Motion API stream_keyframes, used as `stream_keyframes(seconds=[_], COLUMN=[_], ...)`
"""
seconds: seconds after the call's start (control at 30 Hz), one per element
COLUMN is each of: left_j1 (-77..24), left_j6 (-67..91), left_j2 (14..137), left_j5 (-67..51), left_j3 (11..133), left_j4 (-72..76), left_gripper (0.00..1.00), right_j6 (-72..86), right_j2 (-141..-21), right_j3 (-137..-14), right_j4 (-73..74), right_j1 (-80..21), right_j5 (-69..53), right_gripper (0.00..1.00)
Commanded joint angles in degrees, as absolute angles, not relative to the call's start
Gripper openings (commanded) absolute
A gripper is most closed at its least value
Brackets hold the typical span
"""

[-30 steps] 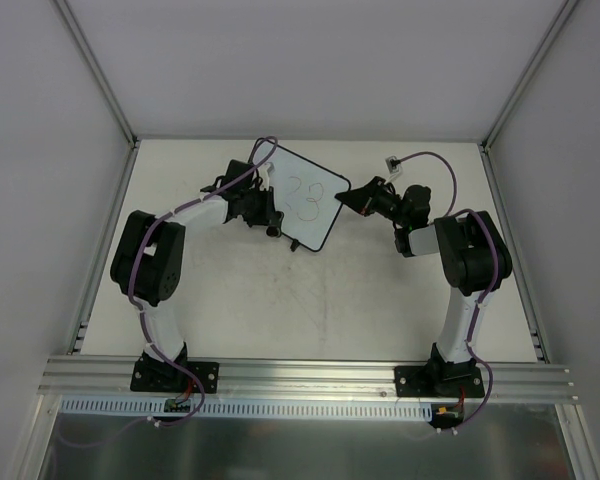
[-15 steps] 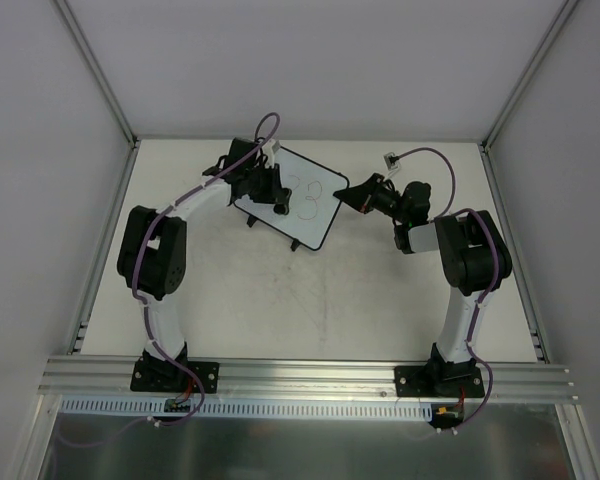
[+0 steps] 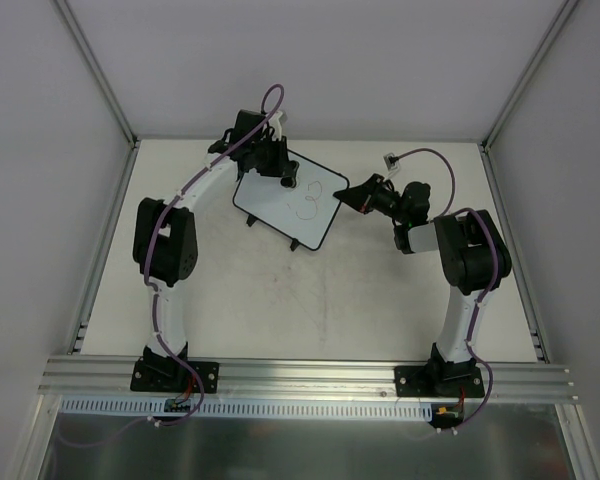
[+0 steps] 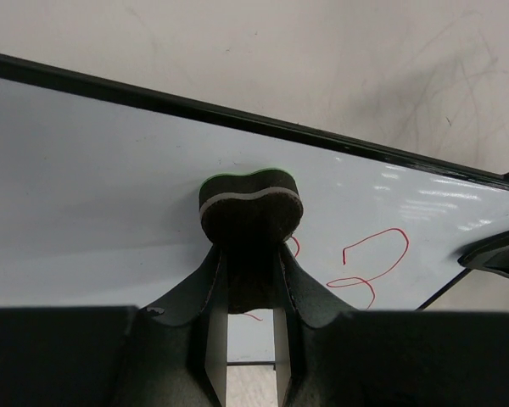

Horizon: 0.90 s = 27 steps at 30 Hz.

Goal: Erase the whiteboard

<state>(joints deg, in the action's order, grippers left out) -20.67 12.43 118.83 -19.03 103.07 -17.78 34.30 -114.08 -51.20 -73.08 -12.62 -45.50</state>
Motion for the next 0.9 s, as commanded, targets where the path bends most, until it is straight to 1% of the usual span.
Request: stream_keyframes(seconds=[0.0,0.33,0.67,0.77,0.87], left_j1=[-21.09,-21.53,-22.85,-23.12,-23.38], left_j6=[10.72,11.69,12.66,12.75,13.09], left_j2=[119.36,114.0,104.78,102.58,101.87], left_j5=[-18.81,-18.9,-19.6,-19.6,-19.77], left_j3=[105.73,94.93,79.47,72.1,68.22], left_j4=[-18.81,-17.58,-11.17,-8.27,-6.16], left_gripper=[0.0,0.0,0.0,0.0,0.0], right_j6=[32.52,31.11,29.45,29.36,29.27], right_j2=[-114.34,-116.54,-116.81,-116.46,-116.37], right_j3=[-52.56,-53.17,-52.47,-52.12,-52.03], right_j4=[-86.4,-87.54,-87.71,-87.71,-87.71], right_j1=[-13.8,-13.89,-13.89,-13.8,-13.71], right_j5=[-51.24,-52.03,-51.15,-51.07,-51.07], right_gripper=[0.0,0.0,0.0,0.0,0.0])
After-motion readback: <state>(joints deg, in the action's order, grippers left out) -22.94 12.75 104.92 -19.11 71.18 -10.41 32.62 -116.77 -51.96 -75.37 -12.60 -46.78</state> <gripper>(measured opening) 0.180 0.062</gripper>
